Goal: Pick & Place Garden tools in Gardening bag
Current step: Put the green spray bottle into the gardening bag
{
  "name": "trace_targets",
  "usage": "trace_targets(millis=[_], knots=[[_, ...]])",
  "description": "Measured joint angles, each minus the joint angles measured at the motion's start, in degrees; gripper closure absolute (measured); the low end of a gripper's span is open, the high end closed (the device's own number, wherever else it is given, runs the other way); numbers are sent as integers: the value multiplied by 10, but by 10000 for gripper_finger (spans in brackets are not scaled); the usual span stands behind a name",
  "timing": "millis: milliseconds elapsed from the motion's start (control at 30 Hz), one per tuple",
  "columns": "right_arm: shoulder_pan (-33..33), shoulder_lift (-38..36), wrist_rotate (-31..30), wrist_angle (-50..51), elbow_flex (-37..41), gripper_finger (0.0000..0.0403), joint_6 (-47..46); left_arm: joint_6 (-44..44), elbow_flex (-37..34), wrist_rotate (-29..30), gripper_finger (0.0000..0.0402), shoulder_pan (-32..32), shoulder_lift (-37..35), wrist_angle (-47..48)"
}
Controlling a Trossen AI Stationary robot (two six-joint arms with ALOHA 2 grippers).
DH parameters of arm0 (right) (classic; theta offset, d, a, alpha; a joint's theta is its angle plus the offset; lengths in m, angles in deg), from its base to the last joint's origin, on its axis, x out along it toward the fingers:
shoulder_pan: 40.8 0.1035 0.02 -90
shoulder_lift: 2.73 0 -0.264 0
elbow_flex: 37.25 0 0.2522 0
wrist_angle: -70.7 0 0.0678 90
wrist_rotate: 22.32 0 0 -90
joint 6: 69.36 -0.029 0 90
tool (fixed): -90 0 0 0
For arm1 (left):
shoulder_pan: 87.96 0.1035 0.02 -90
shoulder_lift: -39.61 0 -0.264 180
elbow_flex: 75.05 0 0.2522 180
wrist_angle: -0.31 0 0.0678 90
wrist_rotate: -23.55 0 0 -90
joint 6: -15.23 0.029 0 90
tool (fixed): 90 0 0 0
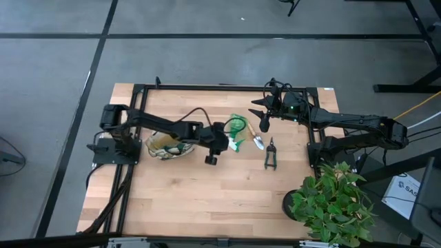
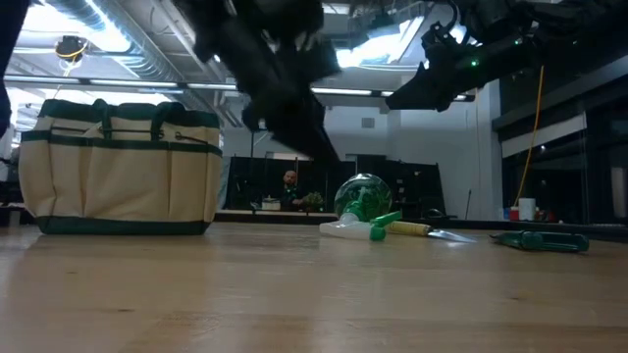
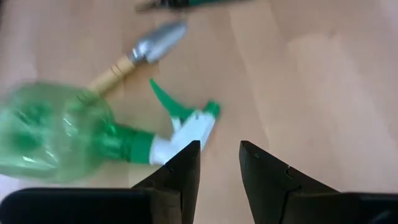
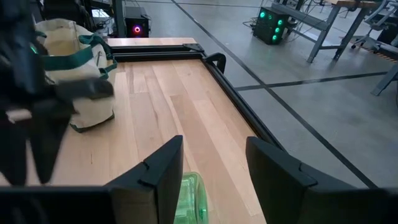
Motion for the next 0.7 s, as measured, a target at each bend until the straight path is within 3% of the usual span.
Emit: trace_targets(millis=[267, 700], knots=[[0, 0, 0, 0, 0, 224, 0, 0, 0, 17, 283, 35, 56, -13], [0, 0, 0, 0, 0, 224, 0, 14, 0, -1, 222, 76, 66, -27]])
